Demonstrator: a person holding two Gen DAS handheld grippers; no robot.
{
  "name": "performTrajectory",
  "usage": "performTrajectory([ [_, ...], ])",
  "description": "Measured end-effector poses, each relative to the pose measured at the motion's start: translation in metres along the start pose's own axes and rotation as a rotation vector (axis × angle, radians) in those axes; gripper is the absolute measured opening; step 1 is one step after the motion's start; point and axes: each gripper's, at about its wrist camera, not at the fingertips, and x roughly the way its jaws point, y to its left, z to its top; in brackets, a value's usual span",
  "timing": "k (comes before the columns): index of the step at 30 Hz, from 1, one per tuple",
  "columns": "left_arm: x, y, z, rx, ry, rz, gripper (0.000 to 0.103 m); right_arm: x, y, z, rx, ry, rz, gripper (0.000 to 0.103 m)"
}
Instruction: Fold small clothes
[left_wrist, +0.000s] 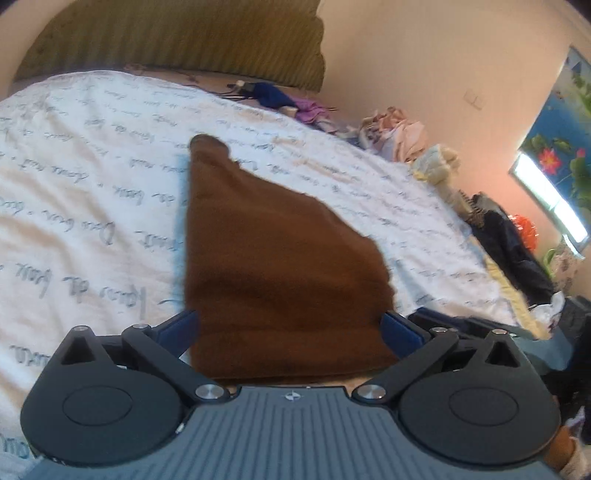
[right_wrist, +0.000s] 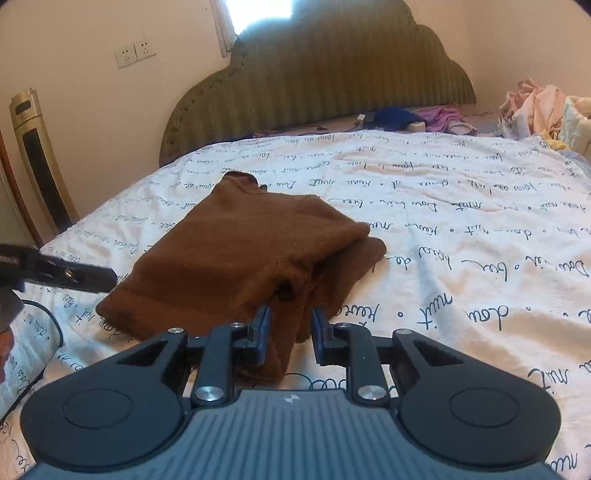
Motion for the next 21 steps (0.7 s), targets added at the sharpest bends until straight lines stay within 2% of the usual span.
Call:
performTrajectory([
  [2, 0.007, -0.01, 0.002, -0.008, -0.021, -0.059, 0.103, 0.006, 0.007, 0.003, -0.029, -0.018, -0.001, 0.021],
  [3, 0.014, -0.014, 0.002, -0.004, -0.015, -0.064, 0.103, 0.008, 0.014, 0.004, -0.051, -0.02, -0.003, 0.021],
  [5, 0.036, -0.021, -0.005, 0.009, 0.037, -0.019, 0.103, 0.014, 0.029, 0.001, -0.114, -0.011, 0.012, 0.021],
  [6, 0.049, -0.02, -0.012, 0.037, 0.067, 0.014, 0.103, 0.018, 0.038, -0.002, -0.163, 0.005, -0.012, 0.021],
  [7, 0.061, -0.016, -0.02, 0.062, 0.098, 0.047, 0.103, 0.029, 0.044, -0.01, -0.23, 0.049, -0.084, 0.021],
  [8, 0.062, -0.015, -0.029, 0.105, 0.073, 0.055, 0.103, 0.038, 0.043, -0.018, -0.263, 0.083, -0.134, 0.021],
  [9, 0.059, -0.017, -0.036, 0.159, 0.06, 0.068, 0.103, 0.041, 0.033, -0.025, -0.246, 0.074, -0.135, 0.031],
  [11, 0.057, -0.023, -0.039, 0.201, 0.065, 0.115, 0.103, 0.036, 0.01, -0.02, -0.108, 0.08, -0.094, 0.04],
  [16, 0.059, -0.026, -0.035, 0.152, 0.066, 0.153, 0.103, 0.017, 0.01, 0.007, -0.081, 0.017, -0.088, 0.039],
  [19, 0.059, -0.025, -0.033, 0.139, 0.071, 0.15, 0.103, 0.029, 0.018, 0.029, -0.098, -0.011, -0.085, 0.04],
  [21, 0.059, -0.024, -0.031, 0.139, 0.078, 0.144, 0.103, 0.047, 0.021, 0.041, -0.099, -0.001, -0.039, 0.04],
])
